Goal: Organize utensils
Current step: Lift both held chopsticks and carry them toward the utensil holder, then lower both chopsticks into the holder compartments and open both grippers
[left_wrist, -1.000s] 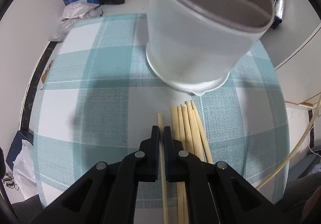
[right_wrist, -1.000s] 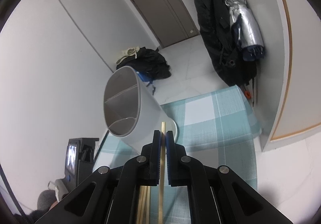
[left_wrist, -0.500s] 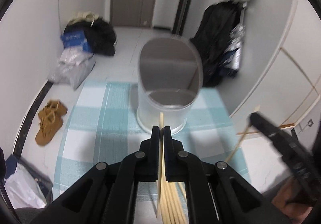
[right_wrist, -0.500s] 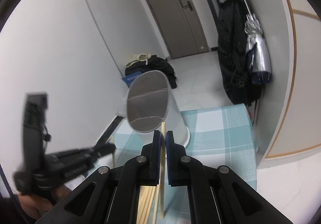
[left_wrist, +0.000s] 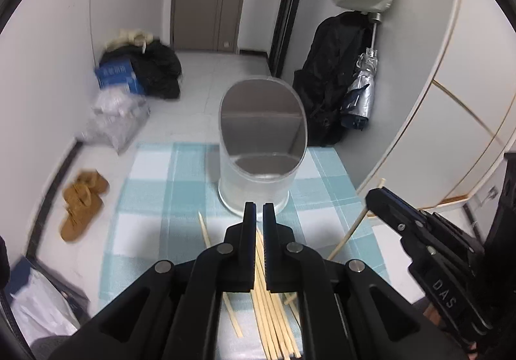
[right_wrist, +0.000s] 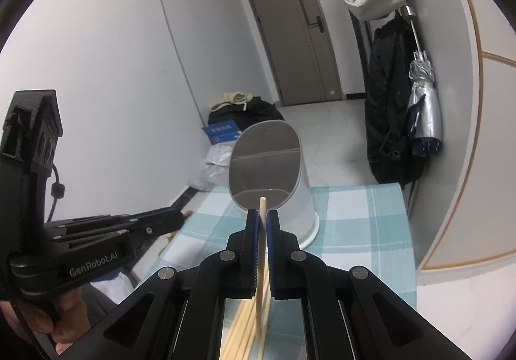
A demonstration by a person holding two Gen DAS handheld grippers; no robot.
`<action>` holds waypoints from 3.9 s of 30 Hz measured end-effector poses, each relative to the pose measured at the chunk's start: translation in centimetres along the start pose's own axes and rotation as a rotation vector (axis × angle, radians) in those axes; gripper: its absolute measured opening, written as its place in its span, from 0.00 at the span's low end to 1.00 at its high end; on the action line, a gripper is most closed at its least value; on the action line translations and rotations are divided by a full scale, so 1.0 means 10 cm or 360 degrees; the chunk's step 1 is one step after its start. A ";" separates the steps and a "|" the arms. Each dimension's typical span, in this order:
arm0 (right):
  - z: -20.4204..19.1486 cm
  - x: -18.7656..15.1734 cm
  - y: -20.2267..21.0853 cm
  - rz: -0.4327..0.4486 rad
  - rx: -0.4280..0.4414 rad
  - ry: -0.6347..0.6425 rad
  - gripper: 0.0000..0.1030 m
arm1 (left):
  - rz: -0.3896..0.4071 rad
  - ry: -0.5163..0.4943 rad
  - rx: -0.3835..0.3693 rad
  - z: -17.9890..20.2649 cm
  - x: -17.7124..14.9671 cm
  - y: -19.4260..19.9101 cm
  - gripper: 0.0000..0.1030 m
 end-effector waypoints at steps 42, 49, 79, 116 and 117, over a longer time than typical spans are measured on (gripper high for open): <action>0.72 -0.07 -0.09 -0.0057 -0.0114 -0.0449 0.04 | -0.0083 0.0178 0.0264 -0.56 -0.25 -0.63 0.01; 0.32 0.01 0.02 0.0035 -0.0074 -0.0201 0.04 | 0.0238 0.0028 0.0072 -0.15 0.09 -0.16 0.01; -0.37 0.88 0.00 0.0169 0.0117 0.0014 0.04 | 0.0324 -0.0022 -0.0121 0.26 0.84 0.23 0.01; -0.01 1.27 -1.54 -0.0037 0.0205 0.0318 0.04 | 0.0169 0.0029 -0.0165 -0.04 1.48 -0.91 0.01; 0.00 1.20 -1.57 -0.0065 0.0210 0.0310 0.04 | 0.0154 0.0034 -0.0163 -0.04 1.46 -0.93 0.01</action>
Point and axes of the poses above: each gripper's, at about its wrist camera, not at the fingertips, and y roughly against the way its jaws point, z to its right, x to its top, the point moved 10 cm from there along -y, roughly the way its jaws point, and after that the axes turned 12 degrees about z, right-handed, at the moved point
